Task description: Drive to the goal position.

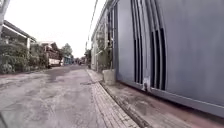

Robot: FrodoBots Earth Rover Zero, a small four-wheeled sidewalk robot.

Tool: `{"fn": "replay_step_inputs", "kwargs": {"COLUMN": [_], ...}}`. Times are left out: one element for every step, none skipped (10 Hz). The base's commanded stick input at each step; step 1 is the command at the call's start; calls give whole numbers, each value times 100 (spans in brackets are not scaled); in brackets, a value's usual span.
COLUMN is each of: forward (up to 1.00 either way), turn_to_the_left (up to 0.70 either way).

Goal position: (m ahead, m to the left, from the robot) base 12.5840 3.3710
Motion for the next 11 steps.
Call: {"fn": "replay_step_inputs", "kwargs": {"forward": [0, 0, 0, 0, -8, -65, -70, -69, -67, -62, -35], "turn_to_the_left": [0, 0, 0, 0, 0, 0, 0, 0, 0, 0, 0]}}
